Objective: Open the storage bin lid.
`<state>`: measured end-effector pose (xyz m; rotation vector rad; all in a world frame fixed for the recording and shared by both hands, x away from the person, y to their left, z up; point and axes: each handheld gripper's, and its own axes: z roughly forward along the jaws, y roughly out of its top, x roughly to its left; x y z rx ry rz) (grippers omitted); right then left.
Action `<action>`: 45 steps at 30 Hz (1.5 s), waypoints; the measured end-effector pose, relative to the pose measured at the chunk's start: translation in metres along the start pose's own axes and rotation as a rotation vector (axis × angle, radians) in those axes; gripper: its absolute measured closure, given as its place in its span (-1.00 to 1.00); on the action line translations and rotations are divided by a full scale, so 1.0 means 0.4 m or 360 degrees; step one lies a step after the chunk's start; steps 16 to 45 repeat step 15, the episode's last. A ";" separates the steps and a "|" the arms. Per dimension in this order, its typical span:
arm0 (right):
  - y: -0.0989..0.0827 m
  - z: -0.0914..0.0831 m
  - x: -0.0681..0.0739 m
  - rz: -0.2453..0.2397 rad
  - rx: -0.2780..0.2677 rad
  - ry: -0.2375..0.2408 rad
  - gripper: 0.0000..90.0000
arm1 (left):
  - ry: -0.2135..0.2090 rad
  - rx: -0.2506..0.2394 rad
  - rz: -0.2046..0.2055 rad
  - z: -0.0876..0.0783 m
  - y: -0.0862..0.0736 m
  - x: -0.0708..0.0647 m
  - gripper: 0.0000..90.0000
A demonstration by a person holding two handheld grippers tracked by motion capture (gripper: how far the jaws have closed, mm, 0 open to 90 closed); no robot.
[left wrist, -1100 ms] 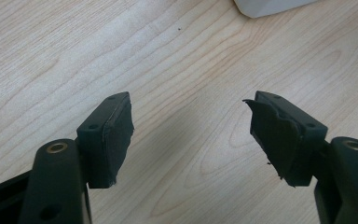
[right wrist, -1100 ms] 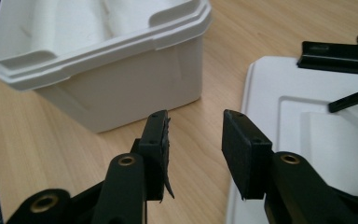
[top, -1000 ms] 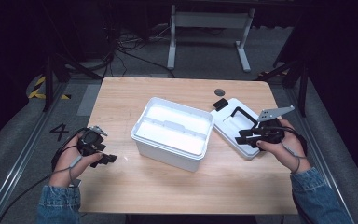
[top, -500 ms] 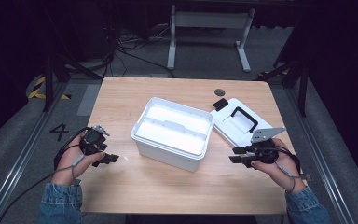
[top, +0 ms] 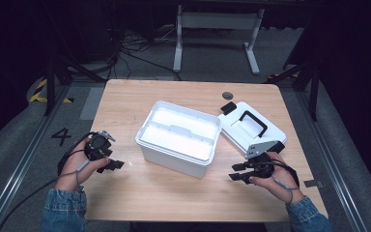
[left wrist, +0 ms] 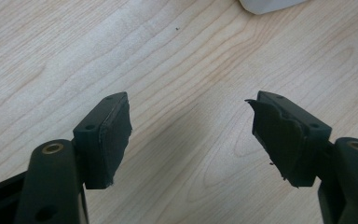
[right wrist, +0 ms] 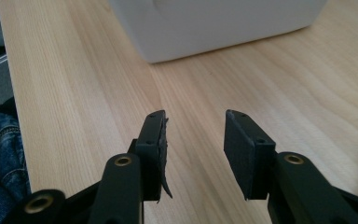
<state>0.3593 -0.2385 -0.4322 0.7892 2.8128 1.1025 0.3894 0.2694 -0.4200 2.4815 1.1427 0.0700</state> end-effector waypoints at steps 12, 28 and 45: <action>-0.022 0.072 0.022 -0.0050 0.0162 0.0012 0.32 | -0.0004 0.0009 0.0015 0.006 0.009 0.005 -0.36; -0.022 0.071 0.024 -0.0050 0.0153 0.0014 0.31 | -0.0008 0.0000 0.0009 0.007 0.011 0.007 -0.36; -0.022 0.071 0.024 -0.0050 0.0153 0.0014 0.31 | -0.0008 0.0000 0.0009 0.007 0.011 0.007 -0.36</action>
